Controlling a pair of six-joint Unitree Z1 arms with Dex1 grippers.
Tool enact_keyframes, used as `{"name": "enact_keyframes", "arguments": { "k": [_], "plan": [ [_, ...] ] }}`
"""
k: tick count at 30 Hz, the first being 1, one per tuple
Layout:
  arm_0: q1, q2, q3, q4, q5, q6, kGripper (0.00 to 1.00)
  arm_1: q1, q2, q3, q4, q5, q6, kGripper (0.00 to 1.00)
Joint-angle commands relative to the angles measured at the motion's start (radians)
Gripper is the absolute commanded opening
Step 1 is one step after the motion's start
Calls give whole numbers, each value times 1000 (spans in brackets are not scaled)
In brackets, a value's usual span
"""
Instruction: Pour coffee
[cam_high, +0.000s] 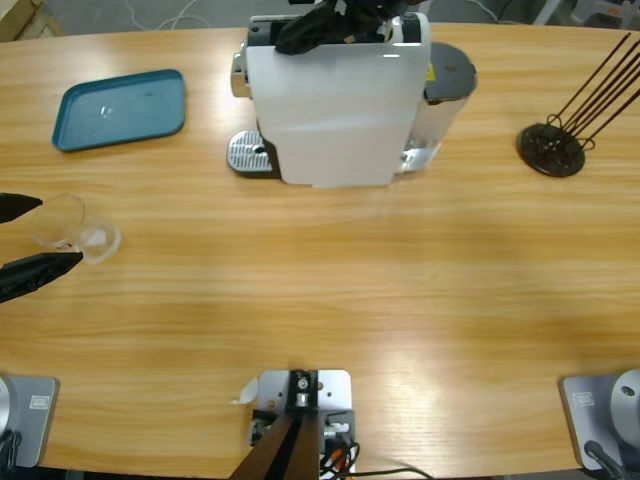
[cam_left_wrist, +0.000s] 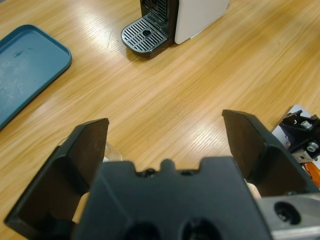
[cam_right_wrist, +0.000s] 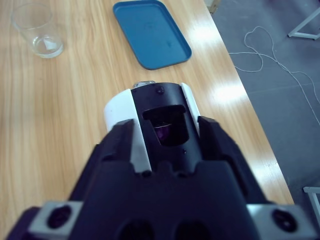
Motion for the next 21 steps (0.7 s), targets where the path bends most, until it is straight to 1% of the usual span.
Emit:
{"name": "enact_keyframes", "arguments": {
  "k": [1,2,3,4,6,8,10,11,15,18,21],
  "plan": [
    [10,-16,38,-7,-8,-14,977,72,-78,-42,42,-8,148,330],
    [10,-17,39,-6,-8,-14,977,95,-88,-74,104,-5,230,131],
    [10,-17,41,-6,-8,-14,977,119,-103,-83,133,-20,295,20],
    [10,-17,42,-6,-8,-14,977,141,-122,-70,135,-56,330,0],
    [10,-16,42,-6,-9,-13,977,188,-171,-27,105,-137,392,0],
    [10,-16,42,-6,-10,-13,977,219,-226,38,85,-227,510,0],
    [10,-16,42,-6,-11,-13,977,226,-284,114,82,-245,657,0],
    [10,-16,42,-6,-11,-13,977,233,-312,157,72,-262,702,0],
    [10,-18,44,-6,-11,-13,977,258,-427,339,32,-460,884,0],
    [10,-24,45,-6,-11,-13,974,258,-481,383,57,-588,975,0],
    [10,-20,45,-6,-11,-13,959,244,-475,357,60,-691,994,0]
  ]
}}
